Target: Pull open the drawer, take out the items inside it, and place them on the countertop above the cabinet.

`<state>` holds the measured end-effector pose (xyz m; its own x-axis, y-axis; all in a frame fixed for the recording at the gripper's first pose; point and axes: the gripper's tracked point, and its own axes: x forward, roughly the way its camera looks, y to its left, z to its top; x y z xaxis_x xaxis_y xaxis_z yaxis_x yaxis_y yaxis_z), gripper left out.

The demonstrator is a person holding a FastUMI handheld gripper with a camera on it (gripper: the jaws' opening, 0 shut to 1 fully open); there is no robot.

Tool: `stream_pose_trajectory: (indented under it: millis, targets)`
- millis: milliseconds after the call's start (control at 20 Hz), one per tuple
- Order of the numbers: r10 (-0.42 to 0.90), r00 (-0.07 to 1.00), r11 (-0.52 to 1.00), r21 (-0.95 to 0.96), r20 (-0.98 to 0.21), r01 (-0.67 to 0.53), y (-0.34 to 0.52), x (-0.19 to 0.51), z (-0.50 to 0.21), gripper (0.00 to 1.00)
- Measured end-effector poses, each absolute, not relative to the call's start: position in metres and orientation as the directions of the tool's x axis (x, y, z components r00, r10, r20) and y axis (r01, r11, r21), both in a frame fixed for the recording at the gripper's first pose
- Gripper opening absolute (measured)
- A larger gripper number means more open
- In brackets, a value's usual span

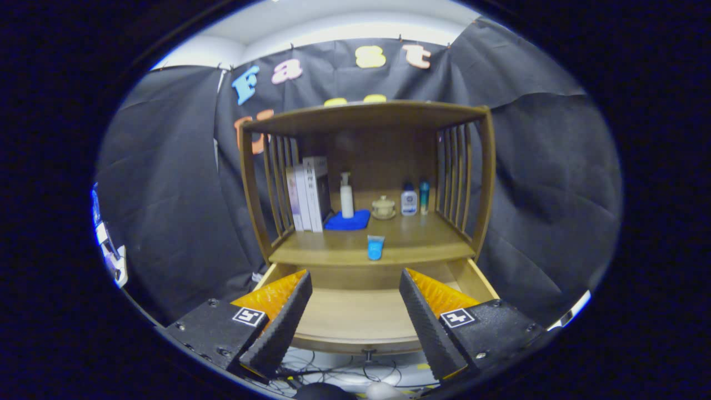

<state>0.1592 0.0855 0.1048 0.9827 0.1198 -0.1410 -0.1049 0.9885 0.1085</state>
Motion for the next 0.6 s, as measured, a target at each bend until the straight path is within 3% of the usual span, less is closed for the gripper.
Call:
stream_pose_trajectory:
  millis: [300,600]
  targets:
    - [0.039,0.999,0.998,0.051,-0.02,-0.038,0.065,0.143,0.047,1.0]
    - [-0.009,0.998,1.0,-0.006,-0.055,0.009,0.055,0.142,-0.025,1.0]
